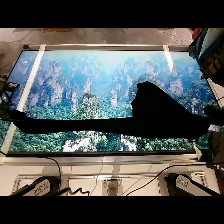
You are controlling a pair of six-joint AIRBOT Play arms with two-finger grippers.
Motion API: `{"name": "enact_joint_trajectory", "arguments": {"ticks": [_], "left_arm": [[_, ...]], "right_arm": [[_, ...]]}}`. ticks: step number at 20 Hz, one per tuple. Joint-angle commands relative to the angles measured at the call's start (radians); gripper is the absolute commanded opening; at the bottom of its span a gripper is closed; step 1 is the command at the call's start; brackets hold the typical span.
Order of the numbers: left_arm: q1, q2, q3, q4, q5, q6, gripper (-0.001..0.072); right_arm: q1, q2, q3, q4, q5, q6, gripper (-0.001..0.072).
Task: Fold the clothes and pants, and hang the long-sleeved shirts on hangers.
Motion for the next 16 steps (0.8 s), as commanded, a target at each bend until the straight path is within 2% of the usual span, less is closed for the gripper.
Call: {"name": "enact_joint_trajectory", "arguments": {"ticks": [1, 5, 13, 15, 16], "left_arm": [[0.001, 0.003, -0.01, 0.024, 0.05, -0.024, 0.0012], [0.001, 0.002, -0.01, 0.027, 0.038, -0.027, 0.0013], [0.002, -0.063, -0.01, 0.061, -0.111, -0.017, 0.0012], [0.006, -0.099, -0.01, 0.139, -0.091, -0.021, 0.0011], [0.008, -0.107, -0.01, 0.179, -0.046, -0.058, 0.0011]], "right_arm": [[-0.001, 0.032, -0.146, 0.002, 0.054, -0.036, 0.0025], [-0.001, 0.032, -0.284, -0.004, 0.056, -0.084, 0.0025], [-0.002, 0.032, -0.472, -0.06, 0.035, -0.144, 0.0025], [-0.001, 0.032, -0.483, -0.058, -0.002, -0.144, 0.0025], [-0.001, 0.032, -0.483, -0.055, -0.01, -0.144, 0.0025]]}}
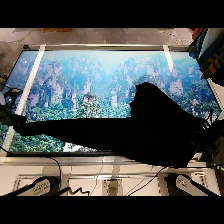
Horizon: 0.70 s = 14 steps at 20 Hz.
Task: Fold the clothes and pants, and hang the long-sleeved shirts on hangers.
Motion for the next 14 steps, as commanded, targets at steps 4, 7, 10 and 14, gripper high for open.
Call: {"name": "enact_joint_trajectory", "arguments": {"ticks": [4, 7, 10, 14], "left_arm": [[-0.034, -0.013, 0.007, 0.117, 0.247, -0.102, 0.0012], [-0.129, 0.027, 0.067, 0.179, 0.42, -0.078, 0.0012], [-0.198, 0.081, 0.105, 0.187, 0.504, -0.074, 0.0013], [-0.146, 0.093, -0.008, 0.035, 0.329, -0.133, 0.0012]], "right_arm": [[0.0, 0.0, -0.026, -0.004, -0.087, -0.012, 0.0025], [0.0, 0.0, -0.026, 0.04, -0.178, -0.001, 0.0026], [0.0, 0.0, -0.026, 0.079, -0.205, -0.001, 0.0026], [0.0, 0.0, -0.026, 0.083, -0.21, -0.002, 0.0026]]}}
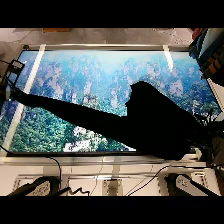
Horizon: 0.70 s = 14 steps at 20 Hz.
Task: Fold the clothes and pants, and hang the long-sleeved shirts on hangers.
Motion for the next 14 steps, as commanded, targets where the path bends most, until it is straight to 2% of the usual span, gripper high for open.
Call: {"name": "enact_joint_trajectory", "arguments": {"ticks": [1, 7, 14], "left_arm": [[0.035, 0.028, -0.134, -0.075, -0.077, -0.029, 0.0012], [0.174, 0.148, -0.519, -0.002, -0.081, -0.01, 0.0013], [0.285, 0.16, -0.547, 0.09, -0.101, -0.01, 0.0014]], "right_arm": [[0.0, 0.0, 0.0, 0.017, -0.024, 0.002, 0.0026], [0.0, 0.0, 0.0, 0.014, -0.037, 0.001, 0.0026], [0.0, 0.001, 0.0, -0.056, -0.002, 0.001, 0.0026]]}}
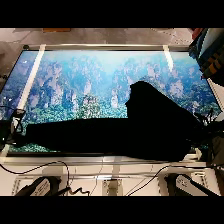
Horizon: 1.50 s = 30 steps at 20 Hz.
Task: Fold the clothes and pants, and hang the long-sleeved shirts on hangers.
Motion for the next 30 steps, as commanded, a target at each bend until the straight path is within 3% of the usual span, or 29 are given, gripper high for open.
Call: {"name": "enact_joint_trajectory", "arguments": {"ticks": [1, 3, 4, 5, 6, 7, 8, 9, 14, 16, 18, 20, 21, 22, 23, 24, 26, 28, 30], "left_arm": [[0.047, 0.006, -0.019, 0.032, -0.003, 0.0, 0.0015], [0.051, 0.006, -0.019, 0.032, 0.007, 0.0, 0.0028], [0.05, 0.006, -0.019, 0.031, 0.008, 0.0, 0.0155], [0.05, 0.006, -0.019, 0.028, 0.01, 0.0, 0.0371], [0.05, 0.006, -0.018, 0.029, 0.024, 0.0, 0.0661], [0.05, 0.006, -0.018, 0.029, 0.042, 0.0, 0.0718], [0.046, 0.007, -0.016, 0.029, 0.051, 0.0, 0.0718], [0.043, 0.007, -0.016, 0.032, 0.061, 0.0, 0.0717], [-0.004, 0.008, 0.008, 0.05, 0.097, -0.001, 0.0676], [-0.023, 0.008, 0.068, 0.113, 0.097, -0.001, 0.0474], [-0.031, 0.008, 0.159, 0.129, 0.102, -0.013, 0.0465], [-0.037, 0.008, 0.244, 0.113, 0.113, -0.136, 0.0467], [-0.046, 0.008, 0.27, 0.109, 0.117, -0.218, 0.0467], [-0.056, 0.008, 0.282, 0.106, 0.117, -0.271, 0.0468], [-0.068, 0.008, 0.282, 0.101, 0.116, -0.308, 0.0469], [-0.078, 0.007, 0.282, 0.075, 0.116, -0.319, 0.0468], [-0.103, 0.007, 0.282, -0.014, 0.117, -0.314, 0.0466], [-0.137, 0.005, 0.282, -0.115, 0.117, -0.313, 0.0466], [-0.181, -0.003, 0.281, -0.261, 0.119, -0.244, 0.0466]], "right_arm": [[-0.001, 0.0, 0.0, -0.032, 0.016, 0.0, 0.0026], [-0.001, 0.001, 0.0, -0.032, 0.022, 0.0, 0.0026], [-0.001, 0.001, 0.0, -0.032, 0.036, 0.0, 0.0026], [-0.001, 0.001, 0.0, -0.032, 0.053, -0.001, 0.0027], [-0.001, 0.001, 0.0, -0.032, 0.064, -0.002, 0.0081], [-0.001, 0.001, 0.0, -0.033, 0.067, -0.001, 0.0327], [0.0, 0.001, 0.0, -0.033, 0.071, -0.001, 0.0622], [0.0, 0.0, 0.0, -0.033, 0.076, -0.002, 0.0711], [0.0, 0.0, 0.062, -0.034, 0.088, 0.0, 0.0693], [0.0, 0.001, 0.122, -0.034, 0.105, 0.0, 0.0692], [0.0, 0.0, 0.191, -0.034, 0.11, 0.009, 0.0692], [0.0, 0.001, 0.249, -0.036, 0.072, 0.015, 0.0689], [-0.001, 0.001, 0.266, -0.042, 0.02, 0.015, 0.0622], [-0.002, 0.001, 0.274, -0.053, -0.05, 0.015, 0.047], [-0.002, 0.0, 0.274, -0.064, -0.114, 0.015, 0.0372], [-0.002, 0.0, 0.274, -0.076, -0.184, 0.017, 0.0307], [-0.009, 0.0, 0.274, -0.083, -0.285, 0.034, 0.0047], [-0.05, 0.0, 0.274, -0.053, -0.333, 0.04, 0.0032], [-0.138, 0.0, 0.274, 0.014, -0.347, 0.018, 0.0026]]}}
